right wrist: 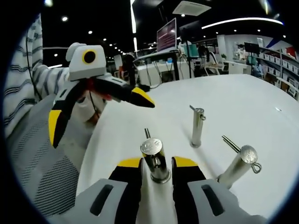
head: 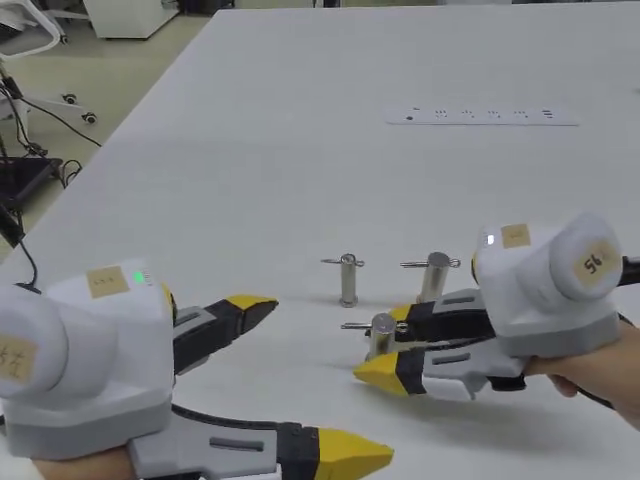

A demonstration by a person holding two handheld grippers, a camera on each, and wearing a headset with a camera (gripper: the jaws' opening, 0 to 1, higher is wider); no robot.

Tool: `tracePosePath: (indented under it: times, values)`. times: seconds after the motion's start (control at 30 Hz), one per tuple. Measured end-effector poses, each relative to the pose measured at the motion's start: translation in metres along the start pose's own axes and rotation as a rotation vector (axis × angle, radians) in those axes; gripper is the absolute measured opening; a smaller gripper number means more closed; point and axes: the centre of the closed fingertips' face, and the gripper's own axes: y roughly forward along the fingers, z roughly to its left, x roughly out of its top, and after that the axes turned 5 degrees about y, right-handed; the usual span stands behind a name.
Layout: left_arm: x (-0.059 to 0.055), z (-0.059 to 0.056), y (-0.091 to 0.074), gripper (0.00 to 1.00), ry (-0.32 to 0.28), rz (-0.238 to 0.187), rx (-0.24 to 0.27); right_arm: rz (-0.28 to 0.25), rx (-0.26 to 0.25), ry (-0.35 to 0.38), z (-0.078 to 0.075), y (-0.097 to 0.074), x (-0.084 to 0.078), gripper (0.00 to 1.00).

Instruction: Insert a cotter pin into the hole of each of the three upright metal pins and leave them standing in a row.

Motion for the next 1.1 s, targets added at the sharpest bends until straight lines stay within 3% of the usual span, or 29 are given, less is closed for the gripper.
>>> tracePosePath:
  times: [0.1,0.3,0.6,0.73,0.9,1.1]
  values:
    - [0.001,0.001,-0.003,0.99,-0.001,-0.002,0.010,-0.010,0.014,-0.006,0.001,0.002,0.001,0.18]
    - [0.005,0.001,-0.005,0.99,0.009,0.001,0.029,-0.025,0.039,-0.082,0.004,0.000,0.001,0.17]
    - [0.011,-0.003,-0.007,0.99,0.013,-0.012,0.037,-0.025,0.022,-0.123,0.002,-0.009,0.000,0.14]
    - [0.003,-0.003,-0.007,0.99,0.030,0.036,0.047,-0.047,0.026,-0.118,0.003,-0.026,0.004,0.14]
    - [0.003,-0.006,-0.007,0.99,0.035,0.041,0.045,-0.030,-0.001,-0.132,-0.007,-0.050,-0.002,0.14]
    - [0.004,-0.008,-0.008,0.99,0.025,0.037,0.054,-0.042,-0.071,-0.095,-0.029,-0.084,-0.010,0.14]
